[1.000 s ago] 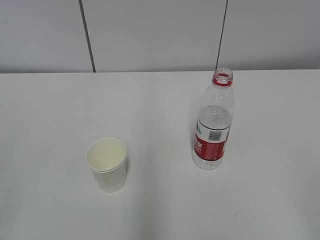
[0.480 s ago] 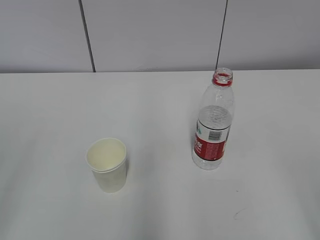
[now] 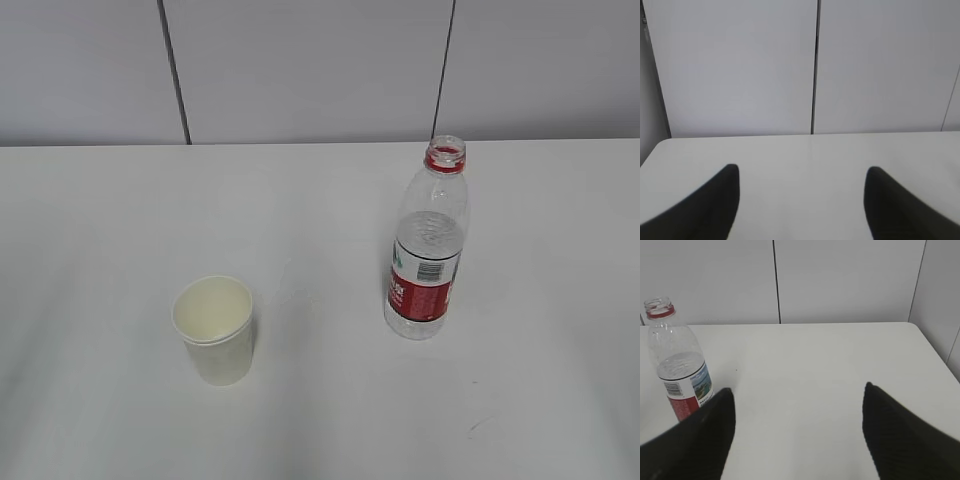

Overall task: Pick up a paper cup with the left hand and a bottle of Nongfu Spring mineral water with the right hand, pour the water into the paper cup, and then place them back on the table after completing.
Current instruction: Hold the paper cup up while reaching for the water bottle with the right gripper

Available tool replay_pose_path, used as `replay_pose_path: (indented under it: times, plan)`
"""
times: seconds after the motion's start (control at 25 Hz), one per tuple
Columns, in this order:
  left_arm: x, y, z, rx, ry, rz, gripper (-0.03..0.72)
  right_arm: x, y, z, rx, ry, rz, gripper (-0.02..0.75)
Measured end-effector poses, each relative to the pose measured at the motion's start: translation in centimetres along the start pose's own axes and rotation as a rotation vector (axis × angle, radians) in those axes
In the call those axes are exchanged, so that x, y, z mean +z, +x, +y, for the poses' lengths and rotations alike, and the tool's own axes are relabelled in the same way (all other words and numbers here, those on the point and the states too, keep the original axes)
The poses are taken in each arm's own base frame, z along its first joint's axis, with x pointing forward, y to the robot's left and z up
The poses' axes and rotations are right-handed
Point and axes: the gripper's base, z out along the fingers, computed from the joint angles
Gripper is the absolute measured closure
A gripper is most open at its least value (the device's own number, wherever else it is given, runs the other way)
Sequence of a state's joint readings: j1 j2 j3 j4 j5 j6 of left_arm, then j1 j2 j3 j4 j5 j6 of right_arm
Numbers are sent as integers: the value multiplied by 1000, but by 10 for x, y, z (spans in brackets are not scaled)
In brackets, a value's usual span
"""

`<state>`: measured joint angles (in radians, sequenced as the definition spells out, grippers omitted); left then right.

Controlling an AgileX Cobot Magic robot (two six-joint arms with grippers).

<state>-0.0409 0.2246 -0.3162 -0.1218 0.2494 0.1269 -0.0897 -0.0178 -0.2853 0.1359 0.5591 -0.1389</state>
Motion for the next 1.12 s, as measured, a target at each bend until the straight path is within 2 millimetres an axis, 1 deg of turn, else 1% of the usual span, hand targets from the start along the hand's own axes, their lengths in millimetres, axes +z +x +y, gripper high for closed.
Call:
replay_pose_path:
  times: [0.16,0.28,0.72,0.96,1.12]
  plan:
    - [13,-2,1,-2,-10,-3,207,4,4,-1,4,5,-22,151]
    - [27,0,2,-4,-15,32,207,7,6,-1,10,8,-42,150]
    - [67,4,6,15,-40,49,207,8,6,-1,13,9,-49,150]
    - [85,12,6,17,-43,86,207,26,3,-3,21,17,16,151]
    - [95,21,-4,27,20,103,207,40,0,-5,28,27,42,151]
